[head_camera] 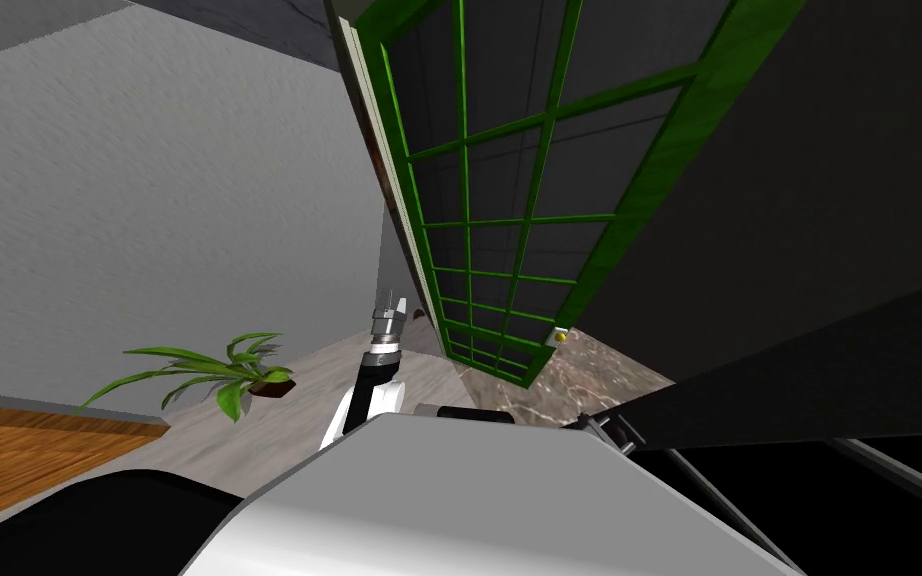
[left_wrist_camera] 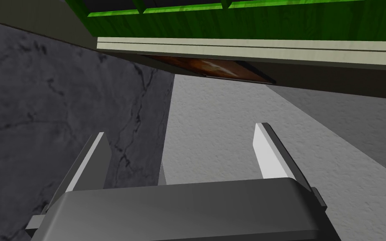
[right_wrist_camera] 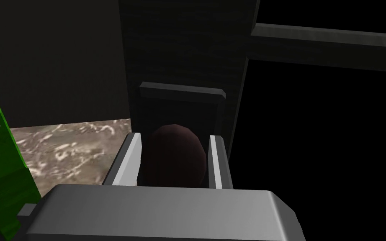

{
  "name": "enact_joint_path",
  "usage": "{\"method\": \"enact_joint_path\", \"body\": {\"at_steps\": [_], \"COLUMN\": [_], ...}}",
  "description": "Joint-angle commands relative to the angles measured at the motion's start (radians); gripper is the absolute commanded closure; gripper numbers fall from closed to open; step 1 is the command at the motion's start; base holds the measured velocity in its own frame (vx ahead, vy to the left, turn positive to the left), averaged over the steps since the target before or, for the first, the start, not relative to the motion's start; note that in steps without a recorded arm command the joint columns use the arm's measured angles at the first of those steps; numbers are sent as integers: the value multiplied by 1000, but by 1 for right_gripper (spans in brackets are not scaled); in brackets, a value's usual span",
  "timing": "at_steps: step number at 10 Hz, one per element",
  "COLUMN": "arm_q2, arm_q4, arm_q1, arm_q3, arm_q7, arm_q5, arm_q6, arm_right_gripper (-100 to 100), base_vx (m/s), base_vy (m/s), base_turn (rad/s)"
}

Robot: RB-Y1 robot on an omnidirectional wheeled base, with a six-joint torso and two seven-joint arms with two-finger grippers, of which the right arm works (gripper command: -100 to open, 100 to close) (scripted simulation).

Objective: Push the door open

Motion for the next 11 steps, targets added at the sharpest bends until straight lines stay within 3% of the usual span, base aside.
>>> {"method": "enact_joint_path", "body": {"at_steps": [1, 6, 9, 10, 11], "arm_q2": [3, 39, 70, 65, 44], "arm_q4": [17, 38, 51, 48, 57], "arm_q1": [-11, -52, -78, -73, -84], "arm_q3": [-30, -106, -153, -142, -168], "arm_q7": [1, 29, 47, 45, 48], "arm_q5": [-18, -86, -129, -120, -149], "arm_q6": [-29, -67, -91, -84, -104], "arm_right_gripper": [100, 100, 100, 100, 100], "base_vx": [58, 83, 72, 28, -17], "base_vy": [-110, -143, -177, -81, -106], "base_turn": [48, 63, 62, 14, 160]}}
